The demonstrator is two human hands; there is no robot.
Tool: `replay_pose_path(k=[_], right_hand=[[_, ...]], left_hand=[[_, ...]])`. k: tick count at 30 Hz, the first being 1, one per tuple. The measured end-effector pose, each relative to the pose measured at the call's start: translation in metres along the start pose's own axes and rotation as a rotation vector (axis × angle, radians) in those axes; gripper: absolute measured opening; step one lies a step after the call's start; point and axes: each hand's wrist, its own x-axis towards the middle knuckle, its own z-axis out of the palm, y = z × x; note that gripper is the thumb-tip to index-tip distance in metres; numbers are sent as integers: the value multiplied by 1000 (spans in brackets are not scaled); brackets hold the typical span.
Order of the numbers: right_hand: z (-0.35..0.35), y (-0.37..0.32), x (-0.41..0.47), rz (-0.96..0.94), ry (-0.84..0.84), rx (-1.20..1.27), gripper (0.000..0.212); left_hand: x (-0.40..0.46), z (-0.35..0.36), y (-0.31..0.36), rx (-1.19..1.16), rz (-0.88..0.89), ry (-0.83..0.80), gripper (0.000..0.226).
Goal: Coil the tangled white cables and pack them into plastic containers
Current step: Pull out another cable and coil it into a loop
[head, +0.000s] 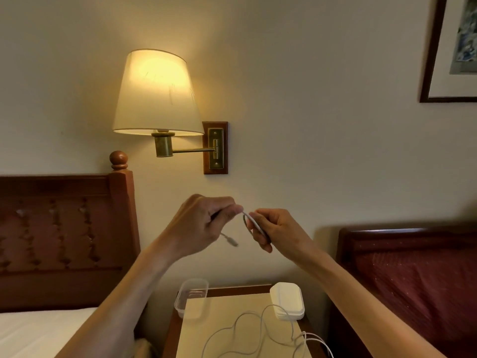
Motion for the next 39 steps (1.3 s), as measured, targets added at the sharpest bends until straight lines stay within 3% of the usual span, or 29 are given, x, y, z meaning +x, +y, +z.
replay_pose_path(k=[3,11,16,18,20,21,23,24,26,30,34,36,39], right_hand=[[2,-7,-2,29,-72,152,40],[-20,-12,-2,173,-195,889,40],[-41,-17,-7,195,-96,877,37],[-41,-19,-6,199,-59,847,36],[-39,-19,-3,191,-13,772,37],[-37,-18,-1,178,9,685,37],[-27,-15,1,126,48,401,38],[-21,-13,2,90,65,244,38],[-11,-6,1,27,62,35,38],[2,-2,-8,-28,-60,-104,34],[4,-9,-6,-43,-1,-199,32],[4,-10,-3,-18,48,-237,35],[10,-9,0,2,59,-266,35]], left_hand=[[0,5,-8,-15,-45,97,24],[-27,34,-48,-102,-195,192,31],[-75,39,-90,-21,-286,190,32],[-82,43,-97,80,-390,208,21],[-78,47,-84,202,-594,27,20],[-74,50,-70,243,-670,-210,22],[-63,51,-31,177,-568,-629,20],[-55,48,-10,98,-448,-716,22],[-38,30,20,-73,-295,-636,26],[-18,3,12,-103,-119,-194,28],[-23,0,-6,-54,-94,-173,23],[-26,-3,-15,71,-34,-184,19],[-28,4,-24,479,80,-53,15]])
